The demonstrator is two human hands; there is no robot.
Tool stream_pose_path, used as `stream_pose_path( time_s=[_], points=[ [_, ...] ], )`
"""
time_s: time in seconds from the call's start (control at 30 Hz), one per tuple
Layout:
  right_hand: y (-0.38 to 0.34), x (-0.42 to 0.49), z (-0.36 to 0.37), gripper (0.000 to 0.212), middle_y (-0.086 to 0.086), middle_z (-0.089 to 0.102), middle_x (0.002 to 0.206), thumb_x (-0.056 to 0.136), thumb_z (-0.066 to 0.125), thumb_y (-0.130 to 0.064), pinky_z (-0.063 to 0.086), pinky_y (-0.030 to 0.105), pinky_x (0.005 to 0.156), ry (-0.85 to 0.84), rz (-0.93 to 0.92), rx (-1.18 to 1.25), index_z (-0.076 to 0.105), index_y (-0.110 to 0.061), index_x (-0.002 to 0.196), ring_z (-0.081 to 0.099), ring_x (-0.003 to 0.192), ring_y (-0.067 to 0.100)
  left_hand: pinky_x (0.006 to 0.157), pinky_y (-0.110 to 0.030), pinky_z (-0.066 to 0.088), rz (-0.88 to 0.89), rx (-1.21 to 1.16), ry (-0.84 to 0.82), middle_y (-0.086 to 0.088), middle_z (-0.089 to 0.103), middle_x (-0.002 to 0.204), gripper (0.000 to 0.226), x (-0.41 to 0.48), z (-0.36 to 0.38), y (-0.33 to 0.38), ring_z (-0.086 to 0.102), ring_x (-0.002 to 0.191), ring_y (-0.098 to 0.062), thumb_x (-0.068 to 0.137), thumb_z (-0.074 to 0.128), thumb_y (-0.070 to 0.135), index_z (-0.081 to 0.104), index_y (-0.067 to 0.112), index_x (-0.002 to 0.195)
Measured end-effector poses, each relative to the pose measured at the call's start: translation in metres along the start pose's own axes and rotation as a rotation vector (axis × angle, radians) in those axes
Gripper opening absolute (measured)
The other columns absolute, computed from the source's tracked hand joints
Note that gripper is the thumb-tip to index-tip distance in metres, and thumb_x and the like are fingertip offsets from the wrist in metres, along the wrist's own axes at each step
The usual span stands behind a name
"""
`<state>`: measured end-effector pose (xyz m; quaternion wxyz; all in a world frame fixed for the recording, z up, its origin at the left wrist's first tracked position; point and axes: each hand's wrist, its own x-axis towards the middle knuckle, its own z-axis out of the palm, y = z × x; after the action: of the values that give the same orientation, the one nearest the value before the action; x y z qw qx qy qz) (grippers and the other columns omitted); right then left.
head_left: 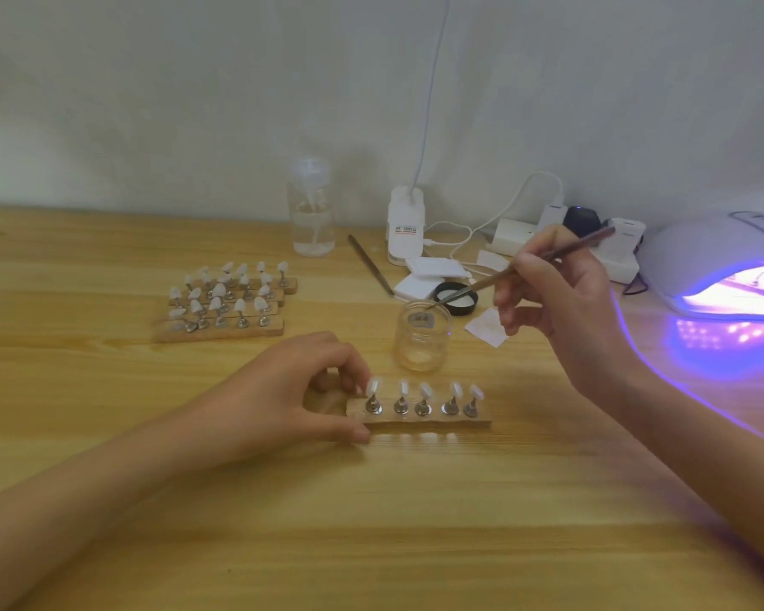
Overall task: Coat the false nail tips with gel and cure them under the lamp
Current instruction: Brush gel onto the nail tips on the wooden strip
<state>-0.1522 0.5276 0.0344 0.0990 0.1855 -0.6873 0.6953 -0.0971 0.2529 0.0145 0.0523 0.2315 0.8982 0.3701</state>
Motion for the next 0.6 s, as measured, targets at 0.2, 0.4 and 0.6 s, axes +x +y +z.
stream_pose_path(
  time_s=[0.2, 0.4, 0.6],
  points=[
    [-0.006, 0.010, 0.012, 0.002, 0.005, 0.065, 0.066, 0.084, 0.051, -0.015, 0.050, 0.030, 0.048, -0.140, 0.036, -0.252, 0.051, -0.016, 0.083, 0.059, 0.055, 0.021, 0.068, -0.005, 0.042, 0.013, -0.197, 0.064, 0.018, 0.071, 0.088, 0.015, 0.005, 0.007, -0.002, 0.061, 0.077, 0.001, 0.078, 0.081, 0.017, 0.073, 0.029, 0.081],
    [-0.001, 0.009, 0.015, 0.014, 0.006, 0.060, 0.064, 0.091, 0.052, -0.001, 0.048, 0.029, 0.047, -0.196, 0.023, -0.327, 0.051, -0.012, 0.082, 0.055, 0.049, 0.019, 0.063, -0.005, 0.040, 0.026, -0.251, 0.087, 0.019, 0.073, 0.081, 0.013, 0.010, 0.015, -0.001, 0.058, 0.066, 0.003, 0.077, 0.081, 0.018, 0.074, 0.029, 0.079],
    [0.004, 0.007, 0.018, 0.020, 0.005, 0.057, 0.063, 0.094, 0.050, 0.005, 0.045, 0.026, 0.046, -0.226, 0.039, -0.309, 0.051, -0.010, 0.082, 0.049, 0.047, 0.018, 0.067, -0.009, 0.044, 0.106, -0.206, 0.136, 0.015, 0.071, 0.082, 0.018, 0.007, 0.020, -0.002, 0.061, 0.074, -0.004, 0.077, 0.081, 0.017, 0.069, 0.030, 0.076]
  ],
)
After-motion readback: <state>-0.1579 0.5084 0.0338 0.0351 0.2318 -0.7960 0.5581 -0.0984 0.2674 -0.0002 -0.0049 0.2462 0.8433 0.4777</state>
